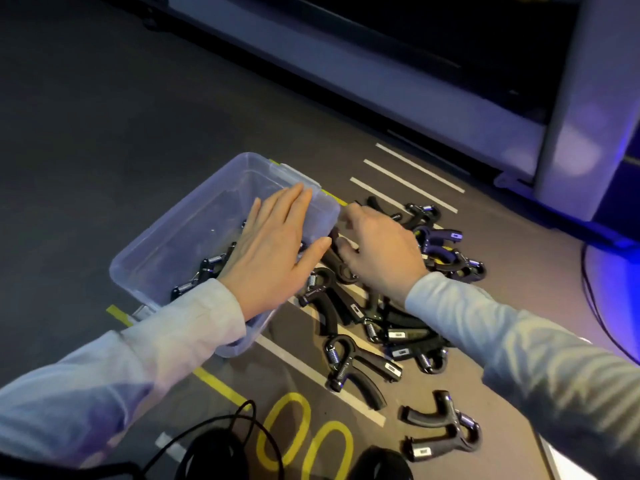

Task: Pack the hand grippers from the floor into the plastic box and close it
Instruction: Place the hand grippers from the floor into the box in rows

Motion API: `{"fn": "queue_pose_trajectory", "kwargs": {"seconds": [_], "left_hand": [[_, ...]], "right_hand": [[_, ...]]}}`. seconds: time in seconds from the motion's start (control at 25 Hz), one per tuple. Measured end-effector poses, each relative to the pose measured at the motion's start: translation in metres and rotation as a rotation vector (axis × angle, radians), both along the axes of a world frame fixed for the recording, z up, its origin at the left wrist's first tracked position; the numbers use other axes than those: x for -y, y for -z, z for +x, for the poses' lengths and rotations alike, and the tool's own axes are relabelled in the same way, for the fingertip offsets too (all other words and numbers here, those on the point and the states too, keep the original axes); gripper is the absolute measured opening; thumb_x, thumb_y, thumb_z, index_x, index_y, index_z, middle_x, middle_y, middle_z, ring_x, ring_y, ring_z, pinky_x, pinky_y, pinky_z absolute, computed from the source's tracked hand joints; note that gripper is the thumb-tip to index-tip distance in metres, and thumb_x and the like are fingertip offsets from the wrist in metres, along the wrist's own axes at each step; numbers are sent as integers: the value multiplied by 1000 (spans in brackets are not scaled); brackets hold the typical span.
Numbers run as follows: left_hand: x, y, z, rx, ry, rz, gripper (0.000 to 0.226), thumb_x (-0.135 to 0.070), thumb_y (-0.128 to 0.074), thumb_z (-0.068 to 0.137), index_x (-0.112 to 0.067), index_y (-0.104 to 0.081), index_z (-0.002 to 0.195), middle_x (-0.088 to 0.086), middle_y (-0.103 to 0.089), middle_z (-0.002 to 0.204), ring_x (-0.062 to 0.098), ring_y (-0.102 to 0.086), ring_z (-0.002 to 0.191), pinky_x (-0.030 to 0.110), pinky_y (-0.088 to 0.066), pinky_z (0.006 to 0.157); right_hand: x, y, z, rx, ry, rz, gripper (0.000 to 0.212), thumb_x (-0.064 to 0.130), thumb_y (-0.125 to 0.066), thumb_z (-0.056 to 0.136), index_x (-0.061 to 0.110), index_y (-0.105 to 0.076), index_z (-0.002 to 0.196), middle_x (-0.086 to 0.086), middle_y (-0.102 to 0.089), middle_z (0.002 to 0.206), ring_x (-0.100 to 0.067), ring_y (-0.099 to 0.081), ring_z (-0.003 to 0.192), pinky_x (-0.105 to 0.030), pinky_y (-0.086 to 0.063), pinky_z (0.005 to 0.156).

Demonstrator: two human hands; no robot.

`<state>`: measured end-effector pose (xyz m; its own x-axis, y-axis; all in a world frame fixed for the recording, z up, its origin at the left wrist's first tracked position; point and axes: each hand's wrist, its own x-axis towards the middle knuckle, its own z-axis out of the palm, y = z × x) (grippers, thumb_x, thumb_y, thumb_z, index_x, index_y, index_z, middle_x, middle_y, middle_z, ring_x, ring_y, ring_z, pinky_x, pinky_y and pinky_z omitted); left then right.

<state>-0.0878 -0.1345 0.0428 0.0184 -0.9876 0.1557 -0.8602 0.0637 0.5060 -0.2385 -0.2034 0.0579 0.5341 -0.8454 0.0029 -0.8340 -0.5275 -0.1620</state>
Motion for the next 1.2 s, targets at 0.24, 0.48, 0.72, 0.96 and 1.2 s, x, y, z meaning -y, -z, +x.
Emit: {"fn": "queue_pose_trajectory", "kwargs": {"seconds": [0.24,0.48,0.72,0.96,1.2], "left_hand": [[-5,-20,-31,-12,113,10,64,-38,-46,92,-7,-23,144,8,-33,147,23,-32,133,28,-25,105],[-17,2,-53,24,213,121,57,-30,-56,88,-7,-38,136,13,-51,130,31,-51,116,35,-39,90],[-19,33,-59,269,276,146,63,-48,-37,82,-5,-49,126,16,-53,127,37,-51,111,48,-45,91],[-9,57,-52,472,164,199,66,-37,-50,75,4,-45,127,32,-37,138,52,-37,121,61,-35,98],[-8,66,-40,419,83,251,67,-24,-66,80,4,-38,134,30,-29,144,50,-31,128,57,-33,102]], "right_hand": [[-9,-3,-106,168,286,14,26,29,-52,90,23,-53,115,3,-65,110,-24,-60,104,-34,-46,79],[-36,47,-191,169,444,100,24,24,-54,88,18,-55,111,0,-69,99,-30,-64,94,-40,-53,78],[-48,100,-228,133,525,209,25,23,-53,89,18,-53,114,-2,-67,103,-26,-65,94,-39,-54,77],[-34,133,-231,23,495,237,44,28,-57,91,19,-47,132,-5,-55,127,-27,-54,116,-39,-50,86],[-18,146,-221,-64,529,211,46,31,-61,88,11,-45,127,-10,-46,125,-31,-52,113,-39,-48,86]]}}
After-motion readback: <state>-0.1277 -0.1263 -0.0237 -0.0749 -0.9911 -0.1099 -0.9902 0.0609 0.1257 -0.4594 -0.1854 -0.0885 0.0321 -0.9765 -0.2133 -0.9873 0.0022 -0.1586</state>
